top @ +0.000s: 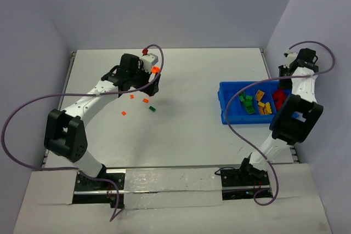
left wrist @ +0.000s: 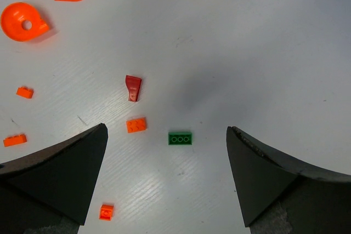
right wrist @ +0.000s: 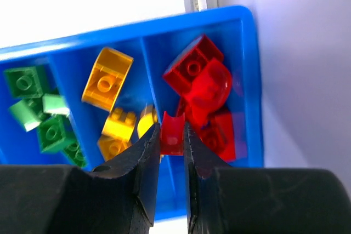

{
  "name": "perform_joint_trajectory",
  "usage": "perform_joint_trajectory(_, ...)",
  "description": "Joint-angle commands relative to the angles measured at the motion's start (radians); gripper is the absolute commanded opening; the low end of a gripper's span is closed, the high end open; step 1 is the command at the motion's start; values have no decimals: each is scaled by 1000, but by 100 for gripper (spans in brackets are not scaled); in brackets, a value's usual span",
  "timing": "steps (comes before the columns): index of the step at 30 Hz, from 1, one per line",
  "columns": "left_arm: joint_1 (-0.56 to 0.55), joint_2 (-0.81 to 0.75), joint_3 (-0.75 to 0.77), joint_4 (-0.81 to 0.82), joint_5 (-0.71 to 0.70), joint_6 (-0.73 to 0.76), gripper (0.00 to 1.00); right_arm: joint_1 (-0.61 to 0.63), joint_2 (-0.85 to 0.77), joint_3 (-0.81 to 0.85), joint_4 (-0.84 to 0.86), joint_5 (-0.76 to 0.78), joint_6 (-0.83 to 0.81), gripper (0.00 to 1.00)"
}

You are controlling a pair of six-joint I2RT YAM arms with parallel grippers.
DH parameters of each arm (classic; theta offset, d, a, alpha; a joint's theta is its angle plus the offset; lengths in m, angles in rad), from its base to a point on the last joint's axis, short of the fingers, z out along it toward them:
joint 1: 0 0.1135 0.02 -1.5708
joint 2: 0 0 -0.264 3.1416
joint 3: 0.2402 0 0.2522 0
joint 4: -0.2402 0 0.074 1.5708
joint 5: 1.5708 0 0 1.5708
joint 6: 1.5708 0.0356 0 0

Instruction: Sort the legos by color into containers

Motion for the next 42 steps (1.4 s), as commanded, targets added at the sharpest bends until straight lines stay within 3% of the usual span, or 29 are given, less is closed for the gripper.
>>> perform_joint_trajectory(1,10,12,29,17,-37,14,99,4,59,76,58,21,19,0)
perform_joint_trajectory(10,57,57,36,4,-18,14,99,44,137,102,114,47,19,15)
perform_joint_trajectory(11,60,62,38,0,-17,14,99,49,144,106,110,53,19,19)
perform_joint_trajectory(14,72,78,40,-8,-27,21,97,64,164,120,99,79,21,47)
perform_joint_trajectory(15,74,82,38,-10,-32,23,96,70,165,120,95,93,22,50)
perform_joint_trajectory(22,89,115,49,-26,-46,38,91,78,150,123,69,122,29,56)
perform_joint_trajectory(26,90,125,38,-27,-39,62,80,98,70,111,25,70,42,65)
perform_joint_trajectory(30,90,143,22,-19,-25,79,71,172,-23,73,-2,18,59,78)
perform_joint_trajectory(32,90,159,18,-14,-22,90,69,213,-72,60,-11,14,75,89)
perform_joint_trajectory(42,90,285,62,32,-10,140,61,360,-170,62,-72,-61,178,93)
